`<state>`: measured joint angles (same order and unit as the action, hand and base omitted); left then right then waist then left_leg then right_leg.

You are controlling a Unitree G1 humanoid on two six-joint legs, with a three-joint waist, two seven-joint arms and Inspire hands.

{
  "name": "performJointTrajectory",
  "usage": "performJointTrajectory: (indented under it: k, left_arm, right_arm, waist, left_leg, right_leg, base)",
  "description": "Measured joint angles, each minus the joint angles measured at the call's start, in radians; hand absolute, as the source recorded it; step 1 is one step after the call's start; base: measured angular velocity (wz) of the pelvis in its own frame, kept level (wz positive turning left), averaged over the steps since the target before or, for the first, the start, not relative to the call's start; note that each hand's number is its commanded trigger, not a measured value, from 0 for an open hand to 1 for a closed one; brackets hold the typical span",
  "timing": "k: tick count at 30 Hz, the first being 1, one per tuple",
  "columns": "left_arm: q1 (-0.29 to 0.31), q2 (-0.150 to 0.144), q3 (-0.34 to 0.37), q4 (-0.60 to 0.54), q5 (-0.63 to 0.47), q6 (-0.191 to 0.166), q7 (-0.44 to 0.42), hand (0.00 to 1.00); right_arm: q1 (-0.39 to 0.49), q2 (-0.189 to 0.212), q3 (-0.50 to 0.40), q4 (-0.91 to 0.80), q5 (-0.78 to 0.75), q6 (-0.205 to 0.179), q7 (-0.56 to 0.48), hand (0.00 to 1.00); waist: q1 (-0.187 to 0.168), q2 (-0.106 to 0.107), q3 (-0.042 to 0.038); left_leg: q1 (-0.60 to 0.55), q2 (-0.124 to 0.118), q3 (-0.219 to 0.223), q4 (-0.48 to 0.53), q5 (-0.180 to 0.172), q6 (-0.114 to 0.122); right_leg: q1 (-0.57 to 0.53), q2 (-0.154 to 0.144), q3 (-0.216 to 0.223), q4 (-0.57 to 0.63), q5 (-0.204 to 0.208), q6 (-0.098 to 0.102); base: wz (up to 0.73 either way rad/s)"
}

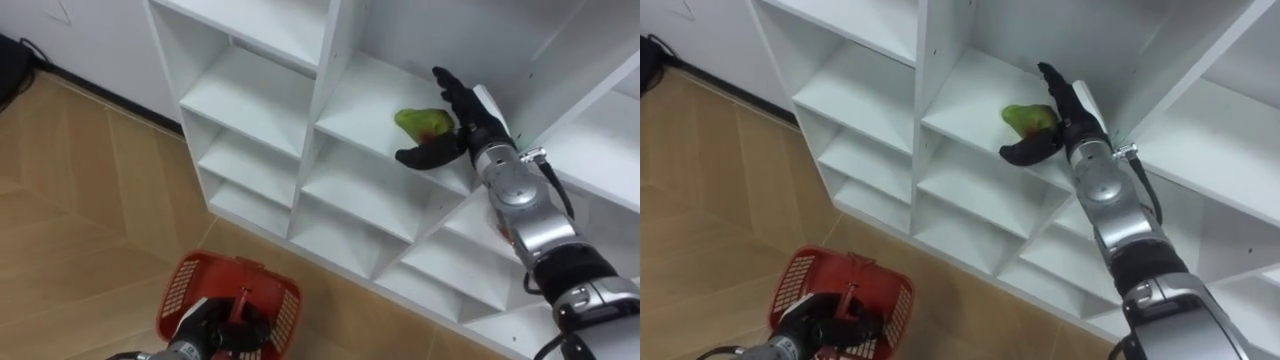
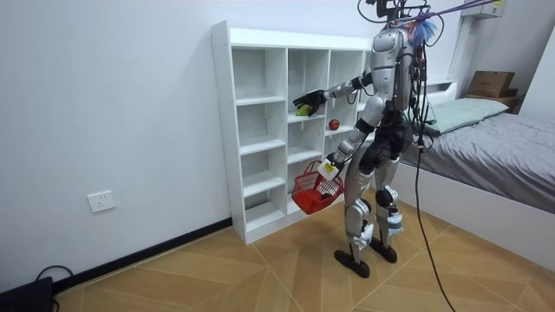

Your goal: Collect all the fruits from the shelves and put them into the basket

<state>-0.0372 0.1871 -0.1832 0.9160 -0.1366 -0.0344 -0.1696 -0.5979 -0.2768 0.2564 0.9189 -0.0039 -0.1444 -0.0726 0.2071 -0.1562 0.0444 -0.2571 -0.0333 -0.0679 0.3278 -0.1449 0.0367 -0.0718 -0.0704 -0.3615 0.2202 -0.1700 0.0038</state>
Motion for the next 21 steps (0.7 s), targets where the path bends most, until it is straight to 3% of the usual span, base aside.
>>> performJointTrajectory:
  k: [21]
  left_arm:
    - [-0.003,0.001,-0.008,0.011,0.000,0.000,0.012,1.00]
  right_arm:
    - [-0.013,-0.001,-0.002,0.043,-0.003,-0.033,-0.028,0.00]
  waist:
    - [0.013,0.009,-0.0027]
  left_leg:
    - [-0.029,0.000,-0.001,-0.001,0.003,0.003]
  right_leg:
    - [-0.032,-0.001,0.003,0.004,0.000,0.000]
  base:
    - [0.00]
